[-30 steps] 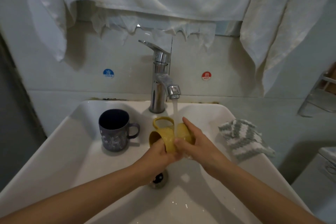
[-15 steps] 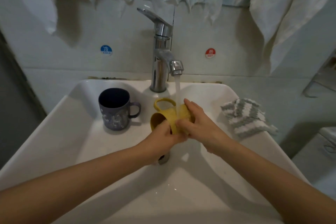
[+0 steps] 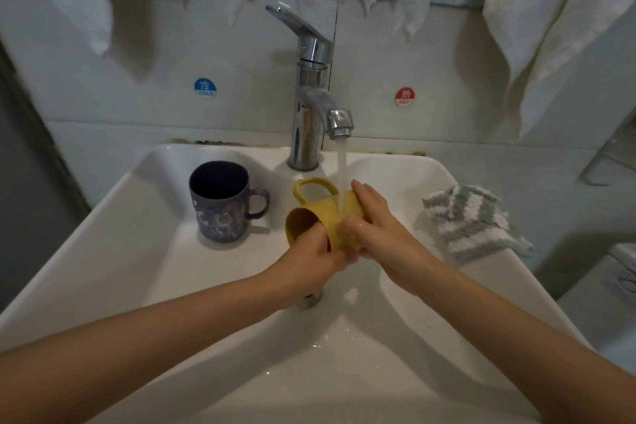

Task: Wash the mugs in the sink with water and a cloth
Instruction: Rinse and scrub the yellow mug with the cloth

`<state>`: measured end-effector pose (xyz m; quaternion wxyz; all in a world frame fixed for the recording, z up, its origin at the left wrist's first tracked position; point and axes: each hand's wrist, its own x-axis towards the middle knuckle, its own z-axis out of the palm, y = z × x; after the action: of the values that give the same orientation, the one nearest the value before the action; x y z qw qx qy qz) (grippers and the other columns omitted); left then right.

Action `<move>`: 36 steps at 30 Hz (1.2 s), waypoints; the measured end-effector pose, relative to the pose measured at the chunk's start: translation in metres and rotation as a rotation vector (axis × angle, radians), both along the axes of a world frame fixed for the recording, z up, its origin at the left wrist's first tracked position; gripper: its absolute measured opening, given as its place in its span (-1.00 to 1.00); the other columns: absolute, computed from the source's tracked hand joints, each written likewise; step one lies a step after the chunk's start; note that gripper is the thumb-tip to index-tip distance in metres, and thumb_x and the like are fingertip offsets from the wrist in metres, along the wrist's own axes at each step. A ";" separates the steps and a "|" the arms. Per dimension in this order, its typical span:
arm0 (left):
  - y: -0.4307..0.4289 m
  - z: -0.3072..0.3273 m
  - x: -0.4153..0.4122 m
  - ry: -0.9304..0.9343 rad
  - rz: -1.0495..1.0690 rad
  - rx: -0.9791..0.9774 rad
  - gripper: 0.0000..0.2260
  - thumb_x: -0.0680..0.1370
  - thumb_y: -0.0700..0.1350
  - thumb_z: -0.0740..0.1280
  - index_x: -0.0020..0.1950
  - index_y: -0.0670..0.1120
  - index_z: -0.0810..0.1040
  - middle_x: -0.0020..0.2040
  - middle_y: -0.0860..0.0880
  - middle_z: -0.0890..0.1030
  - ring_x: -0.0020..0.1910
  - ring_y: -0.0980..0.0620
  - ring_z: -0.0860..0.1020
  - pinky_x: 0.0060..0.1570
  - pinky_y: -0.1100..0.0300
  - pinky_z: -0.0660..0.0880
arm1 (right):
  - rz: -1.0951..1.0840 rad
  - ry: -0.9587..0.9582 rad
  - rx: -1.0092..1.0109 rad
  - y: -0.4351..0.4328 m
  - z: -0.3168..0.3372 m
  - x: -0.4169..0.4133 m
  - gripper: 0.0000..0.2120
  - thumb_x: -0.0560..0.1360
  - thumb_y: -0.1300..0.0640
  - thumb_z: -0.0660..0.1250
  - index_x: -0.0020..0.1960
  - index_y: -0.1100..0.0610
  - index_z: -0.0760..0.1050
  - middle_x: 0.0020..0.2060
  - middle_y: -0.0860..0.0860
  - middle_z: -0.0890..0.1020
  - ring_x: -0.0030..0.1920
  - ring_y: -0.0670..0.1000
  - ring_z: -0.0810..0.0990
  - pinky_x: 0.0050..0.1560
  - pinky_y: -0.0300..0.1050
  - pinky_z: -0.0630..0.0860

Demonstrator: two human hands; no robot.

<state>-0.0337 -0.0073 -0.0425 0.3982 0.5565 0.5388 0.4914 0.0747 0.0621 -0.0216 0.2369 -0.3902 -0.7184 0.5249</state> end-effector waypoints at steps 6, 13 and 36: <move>-0.005 -0.005 0.004 0.049 0.016 -0.011 -0.55 0.56 -0.24 0.26 0.39 0.08 0.28 0.20 0.06 0.51 0.16 0.16 0.49 0.02 0.37 0.49 | -0.005 -0.044 0.026 -0.002 -0.006 -0.001 -0.36 0.51 0.14 0.20 0.51 -0.13 0.03 0.48 -0.22 -0.02 0.46 0.01 0.10 0.39 0.13 0.29; -0.004 -0.009 0.006 0.025 0.006 -0.033 -0.55 0.55 -0.26 0.28 0.33 0.13 0.28 0.21 0.07 0.51 0.20 0.13 0.49 0.12 0.27 0.48 | -0.056 -0.078 0.049 -0.004 -0.008 -0.009 -0.39 0.51 0.16 0.18 0.49 -0.12 0.07 0.48 -0.18 -0.02 0.47 0.05 0.05 0.41 0.14 0.23; 0.004 0.012 -0.010 -0.478 0.079 -0.098 -0.59 0.32 -0.17 0.42 0.15 -0.01 0.49 0.04 0.04 0.66 0.06 0.04 0.60 0.02 0.21 0.53 | -0.084 0.097 0.062 0.003 -0.001 0.001 -0.18 0.42 -0.03 0.41 0.51 -0.14 -0.01 0.45 -0.05 0.21 0.39 0.03 0.31 0.27 -0.10 0.42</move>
<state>-0.0440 -0.0029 -0.0309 0.5213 0.3828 0.4738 0.5977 0.0759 0.0649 -0.0229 0.3054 -0.3866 -0.7049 0.5102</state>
